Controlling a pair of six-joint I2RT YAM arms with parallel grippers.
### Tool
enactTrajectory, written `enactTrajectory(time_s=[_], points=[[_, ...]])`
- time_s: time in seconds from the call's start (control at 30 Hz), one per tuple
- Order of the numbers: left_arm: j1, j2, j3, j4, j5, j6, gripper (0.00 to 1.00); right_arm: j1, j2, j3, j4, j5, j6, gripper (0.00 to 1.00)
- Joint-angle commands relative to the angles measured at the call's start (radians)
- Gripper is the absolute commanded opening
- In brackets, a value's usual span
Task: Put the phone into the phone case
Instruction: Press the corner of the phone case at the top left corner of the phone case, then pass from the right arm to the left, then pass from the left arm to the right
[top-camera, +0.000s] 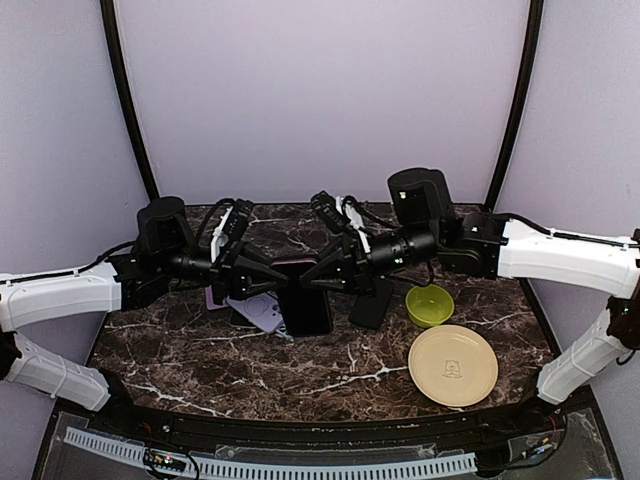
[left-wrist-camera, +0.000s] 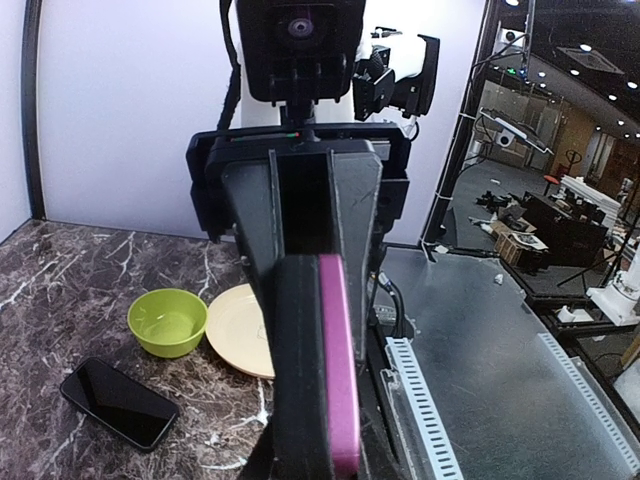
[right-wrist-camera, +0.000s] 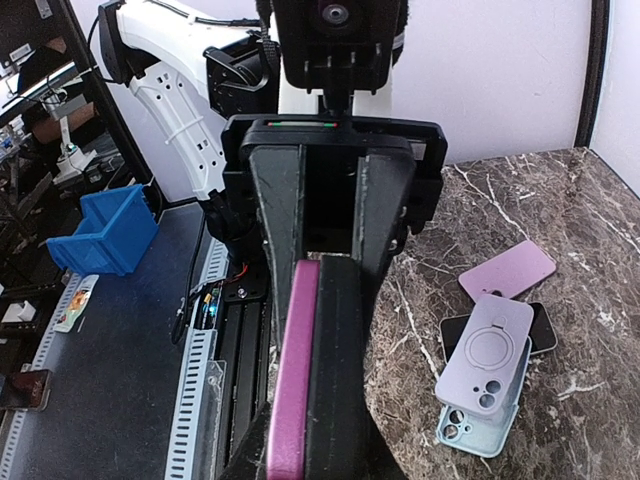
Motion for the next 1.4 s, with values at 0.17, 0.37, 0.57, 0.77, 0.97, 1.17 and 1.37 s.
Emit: enactTrajectory(time_s=[0.17,0.37,0.57,0.77,0.97,1.17,1.37], points=[[-0.007,0.001,0.023,0.011,-0.028,0.017,0.00,-0.001,-0.020,0.037,0.057,-0.010,-0.004,0.00],[-0.007,-0.066,-0.033,0.096,-0.111,0.035,0.02,-0.002,-0.034,0.006,0.064,0.021,0.005,0.00],[-0.007,-0.069,-0.038,0.111,-0.133,0.007,0.00,-0.001,-0.008,0.029,0.067,-0.003,0.017,0.00],[-0.007,-0.064,-0.068,0.246,-0.111,-0.123,0.00,-0.002,0.001,0.014,0.055,0.009,0.007,0.37],[-0.005,-0.071,-0.064,0.291,-0.063,-0.169,0.00,-0.013,-0.015,-0.033,0.029,0.015,0.013,0.59],[-0.004,-0.103,-0.064,0.244,-0.064,-0.114,0.00,-0.016,-0.047,-0.104,0.052,0.007,0.043,0.45],[-0.005,-0.116,-0.064,0.235,-0.067,-0.090,0.00,-0.021,-0.048,-0.134,0.069,0.000,0.058,0.09]])
